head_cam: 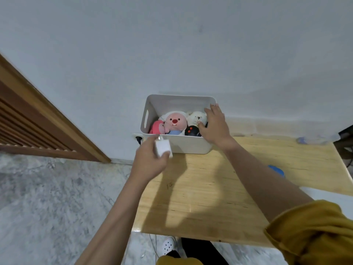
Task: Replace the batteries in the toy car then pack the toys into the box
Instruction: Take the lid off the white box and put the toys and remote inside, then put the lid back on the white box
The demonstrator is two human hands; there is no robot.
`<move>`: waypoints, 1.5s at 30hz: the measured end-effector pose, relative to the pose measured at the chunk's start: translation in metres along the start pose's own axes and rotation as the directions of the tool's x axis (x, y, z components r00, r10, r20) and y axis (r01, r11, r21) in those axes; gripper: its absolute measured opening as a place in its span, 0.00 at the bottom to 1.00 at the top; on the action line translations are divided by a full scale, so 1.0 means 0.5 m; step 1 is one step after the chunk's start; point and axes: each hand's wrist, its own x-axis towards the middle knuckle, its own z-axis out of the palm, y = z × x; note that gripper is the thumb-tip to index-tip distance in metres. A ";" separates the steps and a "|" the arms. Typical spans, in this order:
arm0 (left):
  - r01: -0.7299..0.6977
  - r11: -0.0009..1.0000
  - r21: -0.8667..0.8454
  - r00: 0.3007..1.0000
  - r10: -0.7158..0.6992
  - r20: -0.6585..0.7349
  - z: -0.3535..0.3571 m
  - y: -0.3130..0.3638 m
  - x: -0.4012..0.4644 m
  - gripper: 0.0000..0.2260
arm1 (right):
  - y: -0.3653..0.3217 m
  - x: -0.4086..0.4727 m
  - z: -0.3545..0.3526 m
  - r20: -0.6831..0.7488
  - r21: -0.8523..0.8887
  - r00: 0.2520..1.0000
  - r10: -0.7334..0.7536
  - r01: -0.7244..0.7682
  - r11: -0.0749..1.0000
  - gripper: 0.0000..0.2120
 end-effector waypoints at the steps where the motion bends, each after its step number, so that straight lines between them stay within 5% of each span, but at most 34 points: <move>1: -0.049 0.998 -0.027 0.998 0.048 -0.039 -0.003 0.027 0.030 0.23 | -0.001 -0.001 0.000 0.002 0.007 1.000 0.000 0.000 1.000 0.25; 4: -0.052 0.998 0.040 0.998 0.053 -0.020 0.011 0.082 0.145 0.24 | 0.000 -0.002 -0.002 0.001 0.008 1.000 -0.014 0.014 1.000 0.25; 10: 0.165 0.918 0.362 0.886 -0.299 0.355 0.075 0.048 0.291 0.22 | 0.005 -0.006 -0.009 0.009 0.042 0.998 -0.056 0.056 0.998 0.25; 14: -0.094 0.753 0.652 0.795 -0.337 0.504 0.101 0.026 0.310 0.25 | 0.006 -0.004 -0.017 0.013 0.057 0.997 -0.076 0.075 0.996 0.26; 18: -0.175 0.628 0.758 0.799 -0.360 0.482 0.120 0.018 0.326 0.23 | 0.006 -0.002 -0.016 0.005 0.056 0.997 -0.077 0.076 0.995 0.27; 22: -0.070 0.582 0.810 0.874 -0.356 0.331 0.131 0.012 0.319 0.18 | 0.004 -0.004 -0.015 0.014 0.039 0.998 -0.057 0.056 0.998 0.26; 27: -0.039 0.686 0.726 0.925 -0.250 0.285 0.127 0.020 0.317 0.12 | -0.006 -0.004 -0.021 0.046 0.005 0.999 -0.020 0.020 1.000 0.24; 33: -0.081 0.889 0.450 0.973 -0.027 0.229 0.126 0.109 0.269 0.10 | -0.013 -0.052 -0.045 -0.111 0.123 0.993 -0.025 0.039 0.992 0.21; 37: -0.229 0.918 0.322 0.958 0.154 0.242 0.167 0.183 0.206 0.20 | 0.028 -0.118 -0.087 -0.128 0.166 0.992 0.022 -0.001 0.986 0.22; 45: -0.383 0.913 0.138 0.903 0.339 0.265 0.407 0.344 -0.053 0.17 | 0.306 -0.349 -0.225 -0.255 0.182 0.954 0.156 -0.111 0.977 0.22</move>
